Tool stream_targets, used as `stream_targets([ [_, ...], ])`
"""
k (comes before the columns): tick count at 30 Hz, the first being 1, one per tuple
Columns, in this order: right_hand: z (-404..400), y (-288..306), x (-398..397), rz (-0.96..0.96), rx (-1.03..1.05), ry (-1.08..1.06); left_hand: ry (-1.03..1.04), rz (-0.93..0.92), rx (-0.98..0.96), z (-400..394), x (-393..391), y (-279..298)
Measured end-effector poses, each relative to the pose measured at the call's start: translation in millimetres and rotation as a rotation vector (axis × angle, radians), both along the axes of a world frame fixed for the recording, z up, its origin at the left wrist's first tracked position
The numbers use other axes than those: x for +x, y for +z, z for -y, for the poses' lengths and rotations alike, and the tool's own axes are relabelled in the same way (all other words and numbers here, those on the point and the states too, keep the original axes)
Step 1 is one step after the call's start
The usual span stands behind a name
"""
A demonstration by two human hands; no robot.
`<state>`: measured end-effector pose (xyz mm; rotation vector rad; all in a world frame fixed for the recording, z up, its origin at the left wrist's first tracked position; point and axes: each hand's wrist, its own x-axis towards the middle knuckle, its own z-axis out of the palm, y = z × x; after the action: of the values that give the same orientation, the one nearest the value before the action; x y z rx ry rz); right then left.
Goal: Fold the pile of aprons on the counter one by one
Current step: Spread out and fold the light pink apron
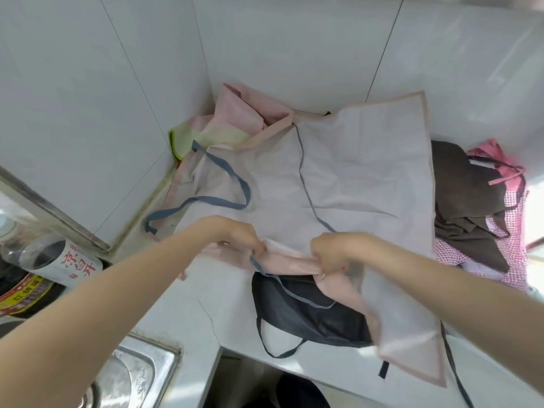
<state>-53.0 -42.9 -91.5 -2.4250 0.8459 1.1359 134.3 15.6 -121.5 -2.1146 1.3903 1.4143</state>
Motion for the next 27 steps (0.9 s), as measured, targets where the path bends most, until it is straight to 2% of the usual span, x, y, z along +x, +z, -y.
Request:
stream_targets([
  [3, 51.4, 22.5, 3.1, -0.068, -0.006, -0.105, 0.052, -0.054, 0.066, -3.4, 22.0, 5.7],
  [6, 85.8, 29.5, 12.0, -0.127, -0.285, 0.038, 0.146, -0.176, 0.025, -5.9, 40.7, 6.9],
  [8, 99.4, 27.8, 17.9, -0.027, -0.447, 0.047, 0.238, -0.326, -0.006, -7.0, 53.9, 1.9],
  [9, 104.3, 23.8, 20.7, 0.015, -0.534, 0.038, 0.257, -0.345, -0.030, -9.8, 56.3, 0.6],
  [12, 110.8, -3.5, 24.3, 0.005, -0.674, -0.029, 0.333, -0.110, -0.203, -10.0, 63.9, -21.6],
  [14, 105.8, -27.9, 24.0, -0.008, -0.665, -0.065, 0.395, -0.014, -0.298, -4.7, 66.8, -31.9],
  [18, 90.8, -68.6, 12.0, -0.034, -0.667, -0.058, 0.377, 0.275, -0.425, 4.4, 66.2, -37.9],
  [19, 90.2, -75.0, 8.6, -0.029, -0.673, -0.048, 0.326, 0.412, -0.505, 5.2, 61.2, -38.5],
  [21, 92.6, -79.5, 1.1, -0.005, -0.652, -0.056, 0.071, 0.645, -0.853, 10.6, 42.1, -40.2],
  [22, 94.6, -78.7, 0.0, 0.020, -0.643, -0.051, -0.091, 0.608, -1.047, 12.9, 31.8, -42.4],
  [23, 97.2, -77.5, -2.4, 0.045, -0.629, -0.055, -0.262, 0.484, -1.157, 15.6, 16.7, -47.8],
  [24, 99.4, -74.3, -3.2, 0.073, -0.605, -0.066, -0.381, 0.274, -1.080, 16.8, -0.1, -47.5],
  [25, 101.6, -71.0, -3.0, 0.124, -0.578, -0.075, -0.435, 0.114, -0.890, 19.1, -17.2, -46.9],
  [26, 101.4, -67.0, 0.3, 0.175, -0.539, -0.078, -0.467, 0.086, -0.645, 19.5, -32.8, -48.7],
  [27, 102.6, -60.6, -0.4, 0.242, -0.509, -0.087, -0.529, 0.154, -0.490, 23.0, -49.5, -51.7],
])
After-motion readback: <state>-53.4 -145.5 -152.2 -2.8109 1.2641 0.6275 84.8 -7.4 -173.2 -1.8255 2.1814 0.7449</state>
